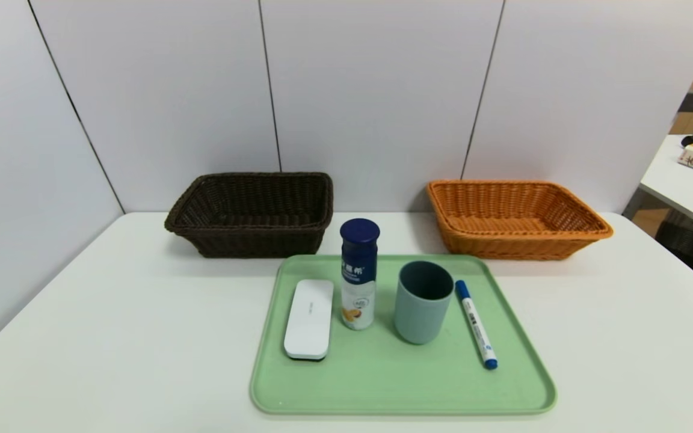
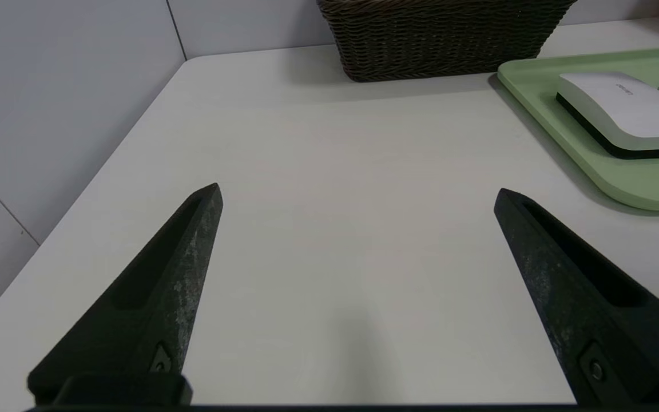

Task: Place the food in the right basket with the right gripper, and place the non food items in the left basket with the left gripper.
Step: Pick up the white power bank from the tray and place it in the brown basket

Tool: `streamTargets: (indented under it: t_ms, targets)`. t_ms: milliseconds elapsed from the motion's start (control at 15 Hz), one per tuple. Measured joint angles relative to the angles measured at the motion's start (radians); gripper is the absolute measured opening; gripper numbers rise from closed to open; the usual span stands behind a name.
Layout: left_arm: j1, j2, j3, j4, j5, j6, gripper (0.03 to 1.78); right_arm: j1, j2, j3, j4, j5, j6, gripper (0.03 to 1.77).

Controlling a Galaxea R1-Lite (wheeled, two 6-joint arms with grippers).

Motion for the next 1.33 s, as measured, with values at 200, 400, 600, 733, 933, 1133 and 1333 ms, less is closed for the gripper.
streamTargets:
  t_ms: [200, 400, 600, 733, 933, 1133, 1333]
  targets:
    - [0.0, 0.0, 0.0, 0.0, 0.0, -0.001, 1.69, 0.0, 0.0, 0.0, 0.0, 0.001, 0.01, 1.69]
    - [0.0, 0.0, 0.0, -0.001, -0.001, 0.002, 1.69, -0.001, 0.0, 0.0, 0.001, 0.009, -0.019, 1.69]
    - [0.0, 0.0, 0.0, 0.0, 0.014, -0.009, 1.69, 0.0, 0.0, 0.0, 0.0, 0.006, -0.011, 1.69]
    - [0.0, 0.0, 0.0, -0.003, 0.026, -0.031, 1.69, 0.0, 0.0, 0.0, 0.0, 0.015, -0.035, 1.69]
    - [0.0, 0.0, 0.0, -0.004, 0.027, -0.04, 1.69, -0.001, 0.0, 0.0, 0.0, 0.047, -0.113, 1.69]
    - [0.0, 0.0, 0.0, -0.007, 0.028, -0.038, 1.69, -0.001, 0.0, -0.001, 0.0, 0.049, -0.119, 1.69]
    - [0.0, 0.0, 0.0, -0.006, 0.027, -0.04, 1.69, 0.0, 0.0, 0.0, -0.001, 0.047, -0.117, 1.69]
